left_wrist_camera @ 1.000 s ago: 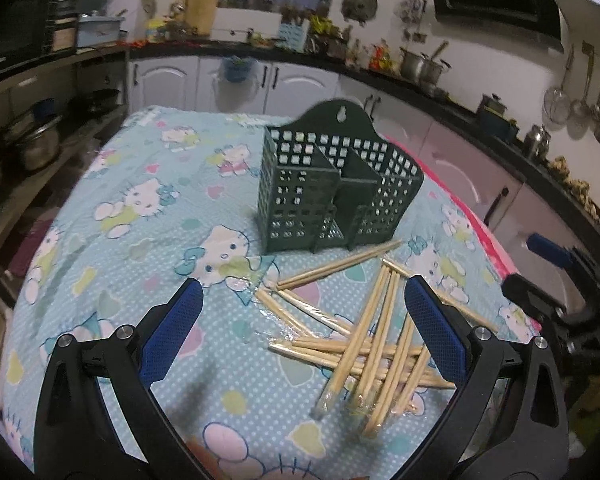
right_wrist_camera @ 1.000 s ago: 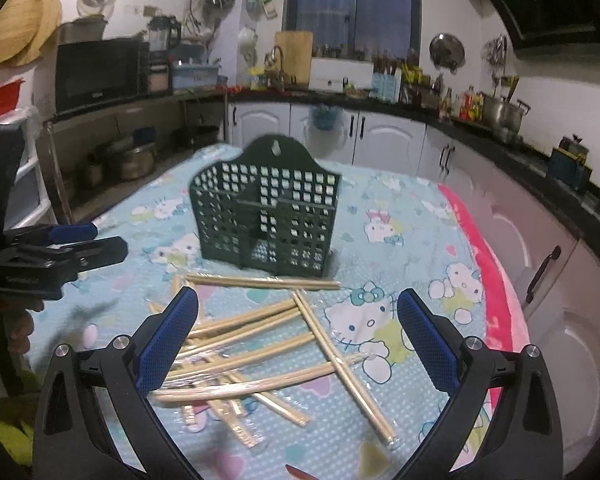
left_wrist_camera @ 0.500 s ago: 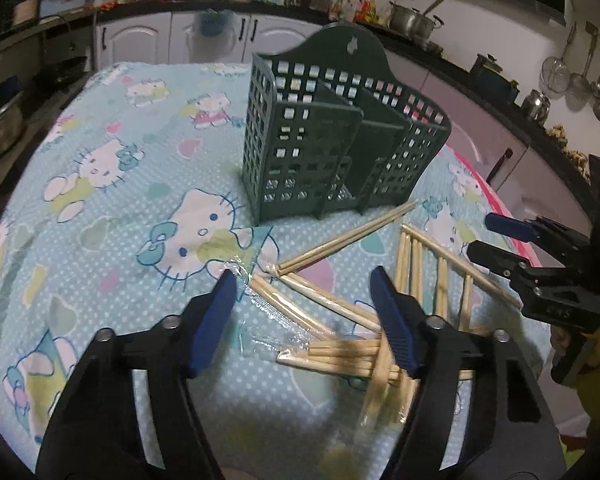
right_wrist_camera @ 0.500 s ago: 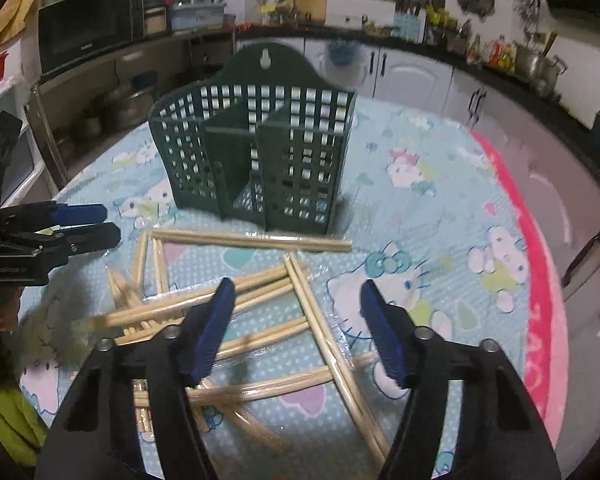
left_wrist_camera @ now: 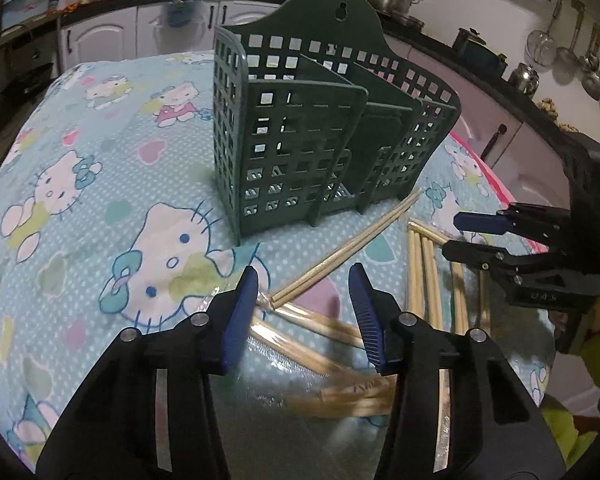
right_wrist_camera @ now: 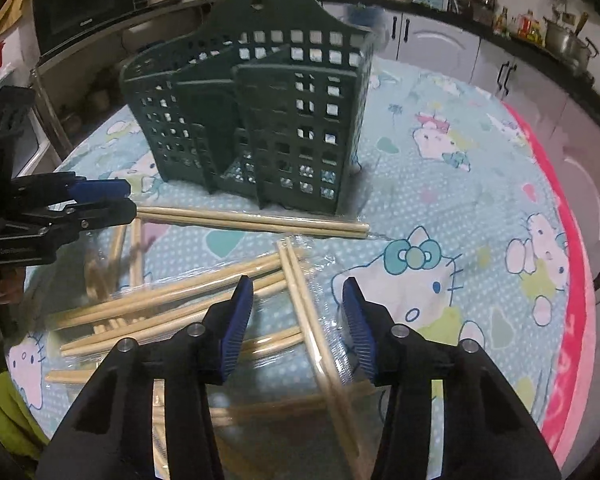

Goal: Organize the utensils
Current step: 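Lower the right tool onto wooden chopsticks and close it while the left tool grasps chopsticks too, then lift the held chopsticks upright and carry them over the green caddy with both tools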

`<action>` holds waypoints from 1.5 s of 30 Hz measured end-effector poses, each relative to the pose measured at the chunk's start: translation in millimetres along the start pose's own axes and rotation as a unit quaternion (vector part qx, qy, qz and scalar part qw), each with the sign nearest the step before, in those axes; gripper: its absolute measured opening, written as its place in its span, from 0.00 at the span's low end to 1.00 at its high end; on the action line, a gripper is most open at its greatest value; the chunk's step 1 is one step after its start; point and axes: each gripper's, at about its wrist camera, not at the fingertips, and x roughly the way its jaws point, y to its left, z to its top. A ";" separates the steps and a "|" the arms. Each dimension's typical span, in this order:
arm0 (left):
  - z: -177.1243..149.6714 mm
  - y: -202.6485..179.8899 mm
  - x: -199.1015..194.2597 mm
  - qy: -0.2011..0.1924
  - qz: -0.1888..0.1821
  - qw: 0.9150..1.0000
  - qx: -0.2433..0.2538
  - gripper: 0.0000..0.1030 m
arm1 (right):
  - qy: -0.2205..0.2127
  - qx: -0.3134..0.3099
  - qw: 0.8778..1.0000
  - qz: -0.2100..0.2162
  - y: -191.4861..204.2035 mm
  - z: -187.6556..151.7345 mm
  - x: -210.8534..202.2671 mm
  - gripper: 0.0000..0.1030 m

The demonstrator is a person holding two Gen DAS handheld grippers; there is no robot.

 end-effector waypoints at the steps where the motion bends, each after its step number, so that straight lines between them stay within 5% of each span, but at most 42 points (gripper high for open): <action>1: 0.6 -0.5 1.8 0.002 -0.002 1.000 0.003 0.37 | 0.004 0.001 1.000 0.003 -2.8 1.1 2.7 0.41; 10: 0.2 -5.2 16.6 0.023 -0.013 0.999 0.038 0.37 | 0.027 -0.023 0.999 0.028 -6.2 12.7 18.0 0.35; 16: 1.2 -6.4 23.7 0.033 -0.008 0.998 0.054 0.25 | 0.032 -0.027 0.998 0.041 -8.1 19.0 26.1 0.17; 29: 6.3 -7.0 23.5 0.032 -0.022 0.998 0.057 0.09 | 0.007 -0.016 0.999 0.047 -11.8 18.3 14.6 0.11; 45: 16.2 -31.4 -65.2 -0.062 -0.059 0.994 0.072 0.02 | -0.076 -0.003 0.995 0.058 -2.4 18.2 -55.7 0.10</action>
